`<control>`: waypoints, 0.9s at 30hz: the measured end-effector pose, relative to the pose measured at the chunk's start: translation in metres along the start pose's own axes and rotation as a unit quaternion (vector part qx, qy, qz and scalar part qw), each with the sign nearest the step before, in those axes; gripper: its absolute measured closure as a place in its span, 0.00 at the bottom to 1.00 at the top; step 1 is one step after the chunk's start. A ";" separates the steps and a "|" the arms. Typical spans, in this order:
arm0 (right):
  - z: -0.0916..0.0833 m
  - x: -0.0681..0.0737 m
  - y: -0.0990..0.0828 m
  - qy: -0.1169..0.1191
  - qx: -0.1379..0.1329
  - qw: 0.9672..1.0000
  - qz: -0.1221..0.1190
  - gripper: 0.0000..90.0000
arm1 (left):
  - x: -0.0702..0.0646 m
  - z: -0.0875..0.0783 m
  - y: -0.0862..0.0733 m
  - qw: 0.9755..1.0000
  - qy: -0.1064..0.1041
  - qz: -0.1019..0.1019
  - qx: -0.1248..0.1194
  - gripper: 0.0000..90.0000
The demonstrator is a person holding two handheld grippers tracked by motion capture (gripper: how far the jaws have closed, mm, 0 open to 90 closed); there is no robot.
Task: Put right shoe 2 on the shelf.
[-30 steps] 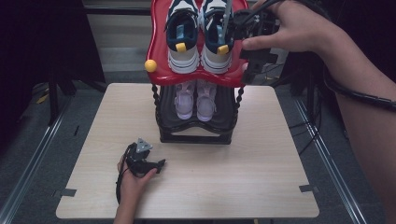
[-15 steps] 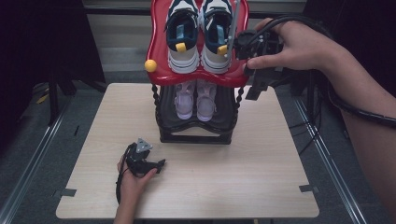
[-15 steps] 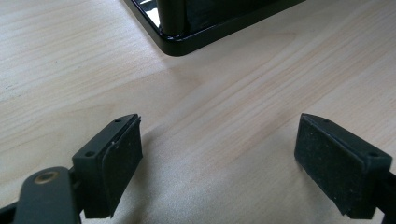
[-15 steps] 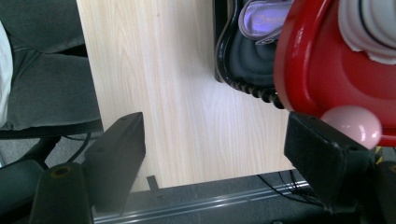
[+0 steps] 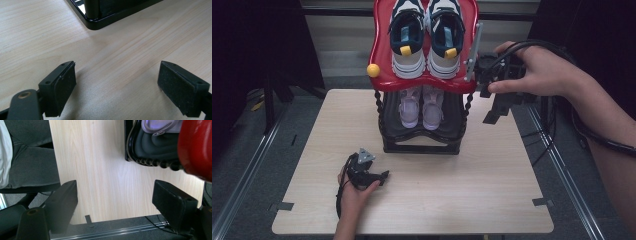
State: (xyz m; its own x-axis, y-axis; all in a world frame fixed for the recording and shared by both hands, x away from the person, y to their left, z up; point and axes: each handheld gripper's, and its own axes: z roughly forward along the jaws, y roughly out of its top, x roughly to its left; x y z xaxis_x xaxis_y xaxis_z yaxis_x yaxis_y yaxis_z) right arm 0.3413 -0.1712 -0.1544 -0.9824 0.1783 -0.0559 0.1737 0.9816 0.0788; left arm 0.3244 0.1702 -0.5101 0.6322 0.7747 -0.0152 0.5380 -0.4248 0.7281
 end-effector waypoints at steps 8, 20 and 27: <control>0.015 0.004 -0.006 0.011 0.012 1.000 0.002 0.23 | 0.000 0.000 0.000 1.000 0.001 0.002 0.000 0.16; 0.042 0.011 -0.019 0.023 0.012 1.000 0.006 0.23 | 0.000 0.000 0.000 1.000 0.000 0.002 0.002 0.16; 0.063 0.013 -0.026 0.030 0.026 0.999 0.008 0.23 | 0.000 0.000 0.000 1.000 -0.001 0.001 0.002 0.16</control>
State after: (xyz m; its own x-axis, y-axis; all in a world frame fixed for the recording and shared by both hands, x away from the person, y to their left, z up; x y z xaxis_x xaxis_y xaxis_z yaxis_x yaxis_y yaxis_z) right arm 0.3282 -0.1900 -0.2202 -0.9817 0.1904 0.0046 0.1904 0.9813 0.0278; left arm 0.3244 0.1704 -0.5097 0.6339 0.7733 -0.0149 0.5393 -0.4281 0.7251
